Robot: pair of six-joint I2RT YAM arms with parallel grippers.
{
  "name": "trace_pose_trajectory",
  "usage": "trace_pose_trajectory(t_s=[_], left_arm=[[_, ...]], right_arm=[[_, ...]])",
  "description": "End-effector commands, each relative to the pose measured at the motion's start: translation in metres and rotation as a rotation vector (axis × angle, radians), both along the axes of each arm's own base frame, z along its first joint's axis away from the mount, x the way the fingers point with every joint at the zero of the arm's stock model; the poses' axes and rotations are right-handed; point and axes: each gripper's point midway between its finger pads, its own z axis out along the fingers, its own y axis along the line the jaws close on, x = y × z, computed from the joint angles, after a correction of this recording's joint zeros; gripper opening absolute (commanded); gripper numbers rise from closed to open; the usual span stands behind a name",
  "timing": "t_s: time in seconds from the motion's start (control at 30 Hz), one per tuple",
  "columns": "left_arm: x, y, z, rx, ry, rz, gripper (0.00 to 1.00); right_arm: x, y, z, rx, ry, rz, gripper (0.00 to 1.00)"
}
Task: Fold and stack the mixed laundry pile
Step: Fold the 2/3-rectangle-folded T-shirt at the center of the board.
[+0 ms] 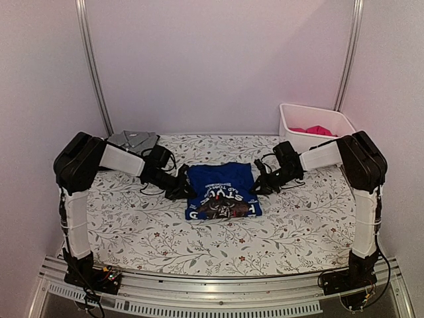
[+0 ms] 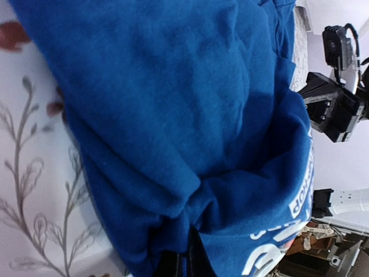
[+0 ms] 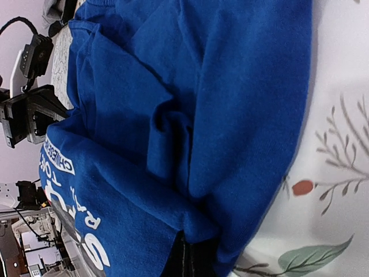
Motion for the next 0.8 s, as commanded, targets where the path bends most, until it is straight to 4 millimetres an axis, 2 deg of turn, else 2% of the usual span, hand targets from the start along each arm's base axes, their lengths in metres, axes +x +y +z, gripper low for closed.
trace_pose_trajectory(t_s=[0.0, 0.1, 0.23, 0.3, 0.37, 0.43, 0.57, 0.7, 0.77], left_arm=[[-0.045, 0.011, -0.003, 0.043, 0.041, -0.028, 0.00], [-0.074, 0.016, 0.005, 0.033, 0.058, -0.044, 0.00], [-0.112, 0.026, 0.016, 0.023, 0.079, -0.050, 0.00], [-0.121, 0.032, 0.023, 0.022, 0.061, -0.036, 0.16], [-0.121, 0.038, 0.032, 0.025, 0.017, -0.017, 0.29], [-0.116, 0.042, 0.039, 0.023, -0.020, -0.005, 0.39], [-0.102, 0.043, 0.049, 0.028, -0.103, -0.010, 0.45], [-0.091, 0.037, 0.054, 0.033, -0.211, -0.054, 0.48], [-0.084, 0.036, 0.055, 0.046, -0.275, -0.073, 0.49]], right_arm=[[-0.052, -0.011, -0.004, -0.023, 0.065, 0.047, 0.00], [-0.087, -0.020, 0.001, -0.030, 0.103, 0.072, 0.00], [-0.127, -0.023, 0.021, -0.016, 0.112, 0.113, 0.00], [-0.138, -0.024, 0.028, -0.008, 0.111, 0.110, 0.00], [-0.140, -0.026, 0.033, -0.007, 0.100, 0.100, 0.00], [-0.138, -0.025, 0.037, 0.000, 0.083, 0.102, 0.00], [-0.128, -0.021, 0.047, 0.020, 0.051, 0.100, 0.00], [-0.115, -0.026, 0.050, 0.024, 0.036, 0.071, 0.00], [-0.107, -0.030, 0.051, 0.026, 0.035, 0.054, 0.05]])
